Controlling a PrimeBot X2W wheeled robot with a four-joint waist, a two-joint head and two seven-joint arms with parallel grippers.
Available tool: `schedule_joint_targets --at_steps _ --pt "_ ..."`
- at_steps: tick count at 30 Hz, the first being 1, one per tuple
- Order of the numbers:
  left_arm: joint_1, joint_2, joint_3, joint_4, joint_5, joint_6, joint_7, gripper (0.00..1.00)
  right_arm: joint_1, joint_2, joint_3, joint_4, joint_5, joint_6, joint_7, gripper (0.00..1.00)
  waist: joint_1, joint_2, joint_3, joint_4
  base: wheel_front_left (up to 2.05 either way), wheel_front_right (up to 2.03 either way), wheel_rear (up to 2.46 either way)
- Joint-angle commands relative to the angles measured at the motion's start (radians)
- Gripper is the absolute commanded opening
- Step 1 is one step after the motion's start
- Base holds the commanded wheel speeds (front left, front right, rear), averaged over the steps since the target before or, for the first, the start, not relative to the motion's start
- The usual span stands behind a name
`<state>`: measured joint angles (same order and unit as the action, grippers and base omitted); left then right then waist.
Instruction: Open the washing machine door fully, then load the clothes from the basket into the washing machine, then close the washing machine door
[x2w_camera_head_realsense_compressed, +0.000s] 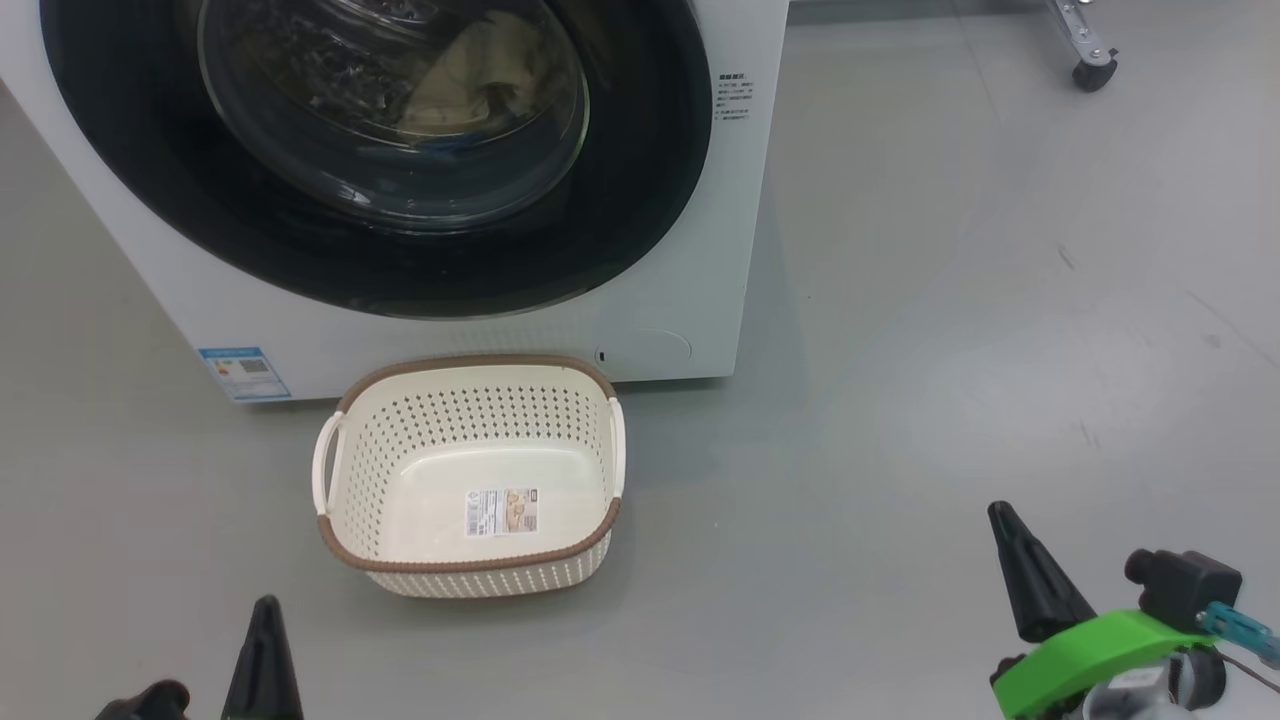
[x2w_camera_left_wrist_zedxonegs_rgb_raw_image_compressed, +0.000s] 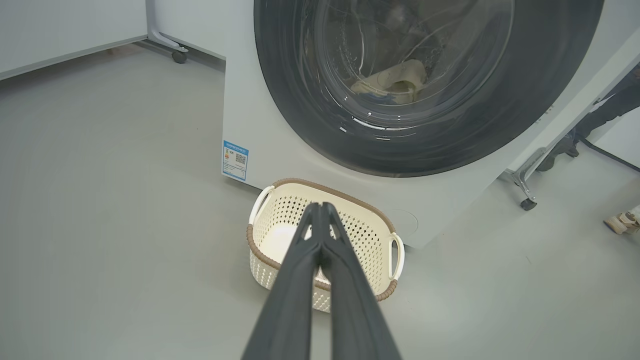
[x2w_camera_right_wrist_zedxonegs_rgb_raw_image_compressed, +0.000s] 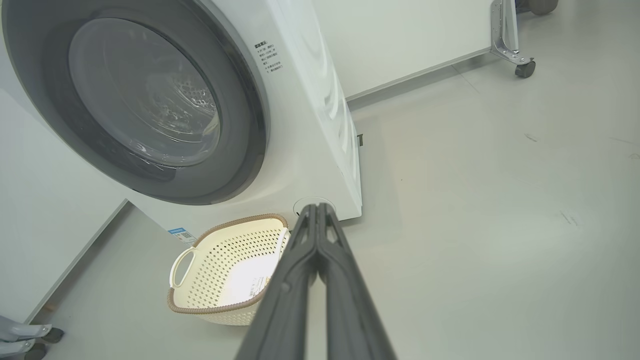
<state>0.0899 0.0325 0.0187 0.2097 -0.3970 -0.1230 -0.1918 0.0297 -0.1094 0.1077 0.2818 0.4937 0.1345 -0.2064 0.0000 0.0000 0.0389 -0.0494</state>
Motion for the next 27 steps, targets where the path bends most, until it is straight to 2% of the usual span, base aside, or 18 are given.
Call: schedule_joint_targets --at_steps 1,27 --pt "-0.042 0.008 0.016 -0.026 -0.030 -0.001 0.006 0.00 -0.054 -0.006 -0.010 -0.032 0.032 -0.001 0.008 0.00 0.0000 0.0000 0.000 0.001 0.00 0.00 0.00" --pt "-0.081 0.010 0.036 -0.011 -0.331 -0.003 0.083 0.00 -0.074 0.001 -0.051 -0.034 0.319 -0.001 0.077 0.00 0.0000 0.0000 -0.009 0.013 0.00 0.00 0.00"
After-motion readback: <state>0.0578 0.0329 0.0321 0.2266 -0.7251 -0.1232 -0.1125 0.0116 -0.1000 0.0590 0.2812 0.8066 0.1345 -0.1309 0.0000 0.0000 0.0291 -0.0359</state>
